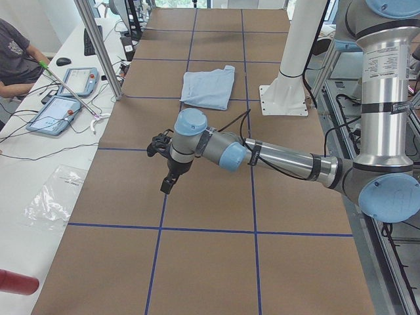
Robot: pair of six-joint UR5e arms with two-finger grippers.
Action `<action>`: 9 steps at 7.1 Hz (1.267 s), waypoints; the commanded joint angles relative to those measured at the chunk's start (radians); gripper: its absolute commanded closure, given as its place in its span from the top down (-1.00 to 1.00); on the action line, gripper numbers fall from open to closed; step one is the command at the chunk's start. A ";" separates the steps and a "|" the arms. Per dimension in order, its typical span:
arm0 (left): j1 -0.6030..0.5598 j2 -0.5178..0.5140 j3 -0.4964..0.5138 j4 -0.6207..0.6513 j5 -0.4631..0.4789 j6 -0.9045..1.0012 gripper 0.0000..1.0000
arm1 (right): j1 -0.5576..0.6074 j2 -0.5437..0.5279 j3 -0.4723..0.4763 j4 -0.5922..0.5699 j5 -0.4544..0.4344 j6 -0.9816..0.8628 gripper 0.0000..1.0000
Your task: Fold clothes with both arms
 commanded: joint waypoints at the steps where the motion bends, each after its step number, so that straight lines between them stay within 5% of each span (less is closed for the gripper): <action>1: -0.012 0.000 0.081 -0.012 0.004 0.000 1.00 | 0.035 -0.050 0.007 0.003 -0.004 -0.006 1.00; 3: -0.032 0.000 0.075 0.017 0.003 -0.008 1.00 | 0.037 -0.034 0.004 -0.009 -0.027 0.035 1.00; 7: -0.058 -0.078 0.062 0.375 -0.019 0.001 1.00 | 0.046 -0.044 0.079 -0.113 -0.020 0.090 1.00; 9: -0.064 -0.064 0.052 0.385 -0.104 0.047 1.00 | 0.046 -0.057 0.097 -0.123 -0.017 0.090 1.00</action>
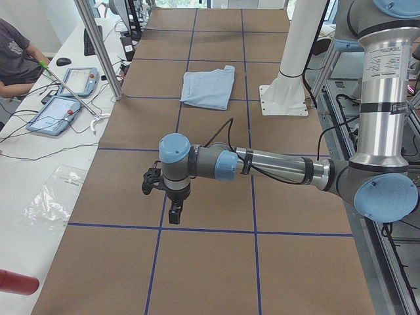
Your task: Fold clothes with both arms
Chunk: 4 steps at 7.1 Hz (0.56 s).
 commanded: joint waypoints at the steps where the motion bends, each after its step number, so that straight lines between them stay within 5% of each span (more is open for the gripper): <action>1: -0.009 0.010 -0.005 0.015 -0.044 0.037 1.00 | 0.009 -0.042 0.029 -0.012 0.025 0.002 1.00; 4: -0.018 0.028 0.012 0.012 -0.044 0.141 1.00 | 0.038 -0.102 0.038 -0.003 0.082 -0.001 1.00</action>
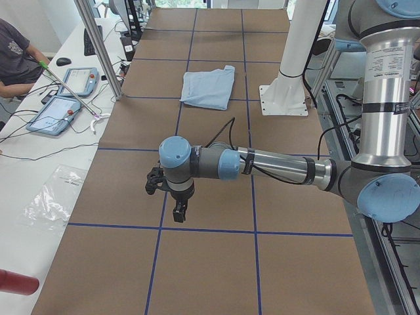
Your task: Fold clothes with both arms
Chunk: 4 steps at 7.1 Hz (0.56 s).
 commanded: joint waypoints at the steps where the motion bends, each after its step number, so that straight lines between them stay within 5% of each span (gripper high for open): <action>1: -0.003 0.025 0.006 -0.009 0.001 0.025 1.00 | 0.008 -0.042 0.016 0.008 0.010 -0.001 1.00; 4: -0.003 0.030 0.006 -0.010 -0.001 0.025 1.00 | 0.013 -0.079 0.024 0.013 -0.007 -0.003 1.00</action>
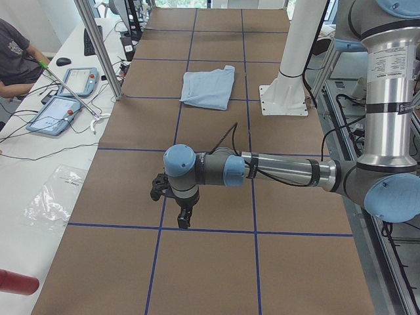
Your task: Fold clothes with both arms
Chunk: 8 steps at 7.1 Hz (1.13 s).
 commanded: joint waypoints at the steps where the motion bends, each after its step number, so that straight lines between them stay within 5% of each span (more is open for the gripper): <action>1: 0.000 0.001 -0.002 -0.003 0.001 0.000 1.00 | 0.001 -0.010 0.006 0.003 -0.023 0.000 1.00; 8: 0.000 -0.002 -0.002 -0.009 0.003 0.000 1.00 | -0.013 0.013 -0.019 0.037 -0.113 0.024 1.00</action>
